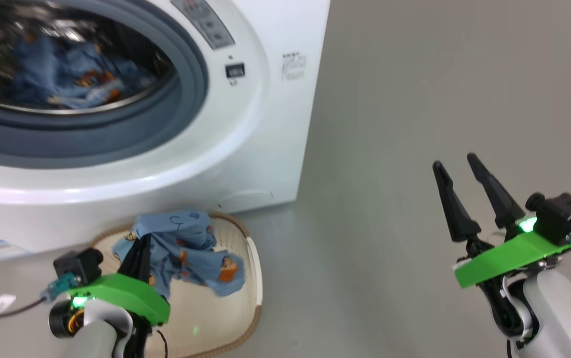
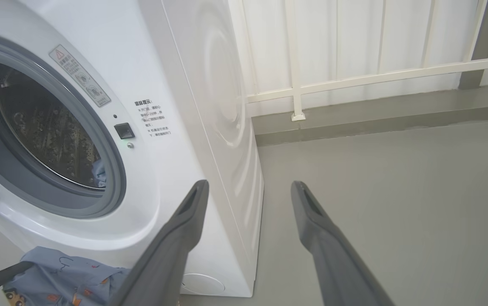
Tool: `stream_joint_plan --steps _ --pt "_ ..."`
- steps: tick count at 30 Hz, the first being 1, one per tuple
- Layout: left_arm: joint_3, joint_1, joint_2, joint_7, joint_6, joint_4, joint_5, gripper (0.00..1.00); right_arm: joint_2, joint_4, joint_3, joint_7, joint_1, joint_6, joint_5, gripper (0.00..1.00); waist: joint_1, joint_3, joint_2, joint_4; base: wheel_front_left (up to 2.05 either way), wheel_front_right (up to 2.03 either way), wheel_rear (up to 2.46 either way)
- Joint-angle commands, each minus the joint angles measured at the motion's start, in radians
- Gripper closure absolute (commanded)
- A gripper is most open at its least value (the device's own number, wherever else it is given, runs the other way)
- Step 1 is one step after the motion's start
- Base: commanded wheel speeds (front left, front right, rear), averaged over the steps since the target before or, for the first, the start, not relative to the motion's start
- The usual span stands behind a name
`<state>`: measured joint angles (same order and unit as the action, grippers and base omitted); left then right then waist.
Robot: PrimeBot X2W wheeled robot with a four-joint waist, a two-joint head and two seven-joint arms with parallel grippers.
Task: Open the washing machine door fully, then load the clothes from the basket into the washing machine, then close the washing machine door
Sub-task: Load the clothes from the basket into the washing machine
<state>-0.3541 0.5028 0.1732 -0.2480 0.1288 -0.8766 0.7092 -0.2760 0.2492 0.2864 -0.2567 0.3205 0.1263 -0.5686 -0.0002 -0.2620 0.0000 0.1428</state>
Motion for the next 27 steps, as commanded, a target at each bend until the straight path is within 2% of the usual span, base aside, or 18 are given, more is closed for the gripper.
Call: stream_joint_plan --steps 1,7,19,27 --pt "0.037 -0.021 0.033 -0.014 0.002 0.049 -0.005 1.0 -0.012 -0.015 0.012 -0.005 -0.025 0.004 -0.013 0.0 0.0002 0.09 0.0 -0.042 0.0 0.0 0.0" --pt "0.083 -0.094 0.032 -0.014 -0.003 0.218 -0.043 1.0 -0.01 -0.008 0.005 -0.005 -0.057 0.004 -0.013 0.0 0.0002 0.144 0.0 -0.051 0.0 0.0 0.0" --pt "0.131 -0.209 0.027 -0.014 -0.064 0.533 -0.151 1.0 -0.009 -0.002 -0.003 -0.005 -0.098 0.004 -0.01 0.0 0.0002 0.214 0.0 -0.053 0.0 0.0 0.0" --pt "0.126 -0.248 0.041 -0.008 -0.108 0.63 -0.18 1.0 -0.015 -0.004 -0.002 -0.005 -0.105 0.004 -0.008 0.0 0.0002 0.226 0.0 -0.058 0.0 0.0 0.0"
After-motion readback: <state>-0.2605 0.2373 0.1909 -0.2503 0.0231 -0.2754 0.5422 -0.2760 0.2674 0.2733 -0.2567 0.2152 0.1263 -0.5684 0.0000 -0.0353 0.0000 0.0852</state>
